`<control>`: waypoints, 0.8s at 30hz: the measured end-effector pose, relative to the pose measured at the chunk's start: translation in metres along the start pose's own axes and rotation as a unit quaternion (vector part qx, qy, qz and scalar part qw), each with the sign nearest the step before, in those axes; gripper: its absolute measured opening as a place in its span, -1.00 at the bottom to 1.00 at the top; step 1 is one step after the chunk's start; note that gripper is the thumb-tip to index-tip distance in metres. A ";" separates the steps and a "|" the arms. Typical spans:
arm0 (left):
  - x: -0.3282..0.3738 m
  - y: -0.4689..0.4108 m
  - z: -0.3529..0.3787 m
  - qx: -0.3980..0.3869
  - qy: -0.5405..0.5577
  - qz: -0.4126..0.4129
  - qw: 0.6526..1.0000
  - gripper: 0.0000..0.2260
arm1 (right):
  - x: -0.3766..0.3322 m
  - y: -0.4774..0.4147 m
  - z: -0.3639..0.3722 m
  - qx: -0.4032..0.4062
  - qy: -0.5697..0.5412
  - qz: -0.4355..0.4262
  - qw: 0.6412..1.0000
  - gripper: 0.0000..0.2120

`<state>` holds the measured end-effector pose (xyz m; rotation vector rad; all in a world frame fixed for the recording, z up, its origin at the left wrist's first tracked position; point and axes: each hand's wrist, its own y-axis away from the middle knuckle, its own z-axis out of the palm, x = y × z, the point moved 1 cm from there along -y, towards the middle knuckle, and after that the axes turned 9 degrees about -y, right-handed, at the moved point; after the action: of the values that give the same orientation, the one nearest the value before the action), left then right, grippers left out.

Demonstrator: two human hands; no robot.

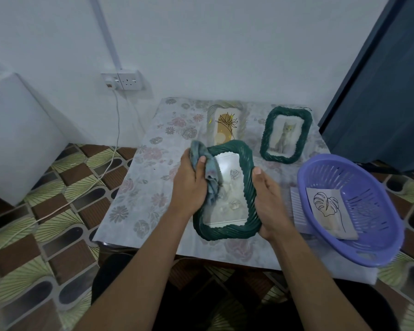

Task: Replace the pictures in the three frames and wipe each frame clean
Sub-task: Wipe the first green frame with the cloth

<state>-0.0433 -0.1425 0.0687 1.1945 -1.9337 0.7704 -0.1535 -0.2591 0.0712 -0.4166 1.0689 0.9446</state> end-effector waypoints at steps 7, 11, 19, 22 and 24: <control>-0.001 -0.001 -0.004 0.092 0.074 -0.048 0.992 -0.61 | 0.002 -0.001 -0.004 -0.005 -0.004 0.018 1.000 -0.67; 0.006 -0.003 -0.010 0.127 0.024 -0.061 0.990 -0.55 | 0.004 0.000 -0.004 0.016 0.035 0.024 0.999 -0.73; -0.007 0.003 -0.004 -0.003 0.012 0.011 1.000 -0.76 | -0.007 -0.007 0.002 -0.059 0.151 -0.042 0.986 -0.77; -0.010 0.003 -0.002 -0.018 -0.119 0.065 0.991 -0.52 | -0.005 -0.009 0.001 -0.085 0.199 -0.082 0.973 -0.77; -0.001 0.008 -0.001 -0.009 -0.212 0.090 0.973 -0.44 | -0.006 -0.010 0.003 -0.103 0.224 -0.079 0.966 -0.76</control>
<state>-0.0506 -0.1383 0.0678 1.2621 -2.4195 0.6216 -0.1445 -0.2648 0.0764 -0.9068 1.3263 0.8399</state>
